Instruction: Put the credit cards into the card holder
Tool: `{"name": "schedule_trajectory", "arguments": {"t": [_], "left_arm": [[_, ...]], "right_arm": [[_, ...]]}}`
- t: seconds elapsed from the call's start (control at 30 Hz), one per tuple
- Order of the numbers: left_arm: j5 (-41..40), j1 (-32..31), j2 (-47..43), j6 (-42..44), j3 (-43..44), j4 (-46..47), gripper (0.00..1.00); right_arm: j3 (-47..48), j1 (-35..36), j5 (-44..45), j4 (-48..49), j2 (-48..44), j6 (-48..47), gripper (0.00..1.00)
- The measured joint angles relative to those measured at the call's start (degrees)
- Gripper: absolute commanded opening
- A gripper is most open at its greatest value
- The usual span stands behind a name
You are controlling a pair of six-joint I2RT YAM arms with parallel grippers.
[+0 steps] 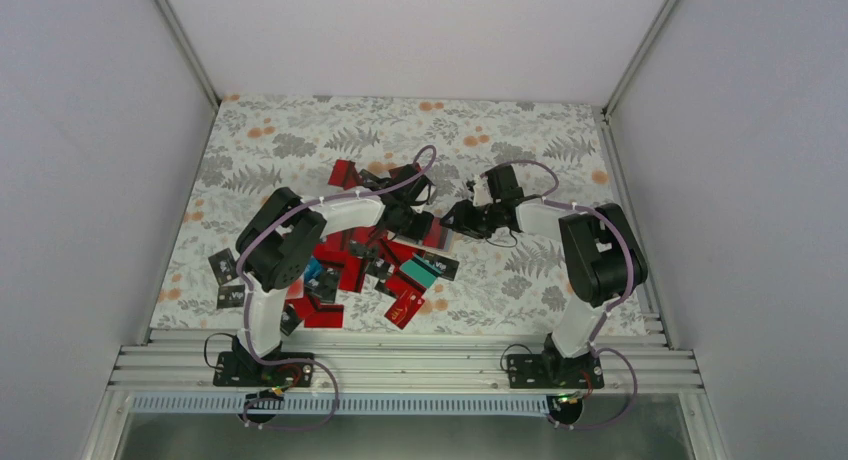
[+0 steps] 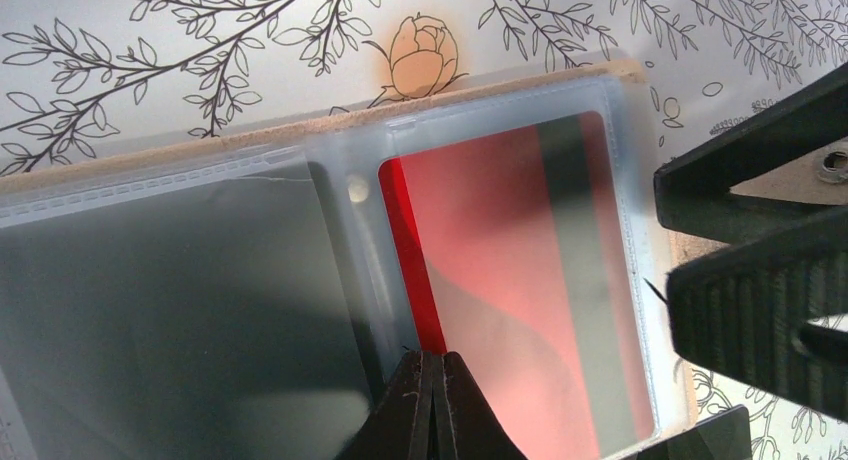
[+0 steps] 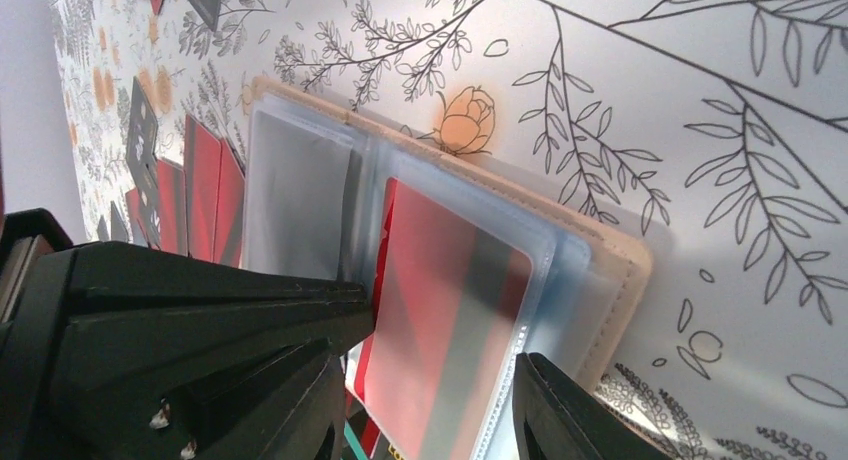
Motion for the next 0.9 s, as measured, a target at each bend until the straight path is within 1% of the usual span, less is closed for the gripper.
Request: {"name": "schedule_trajectory", "arguments": {"t": [0.5, 0.9], "left_arm": [[0.0, 0.0, 0.0, 0.0, -1.0, 2.3, 0.02], [0.0, 0.0, 0.0, 0.0, -1.3, 3.0, 0.02]], "right_arm": [[3.6, -0.1, 2.2, -0.4, 3.7, -0.1, 0.43], [4.6, -0.2, 1.6, -0.2, 5.0, 0.0, 0.42]]}}
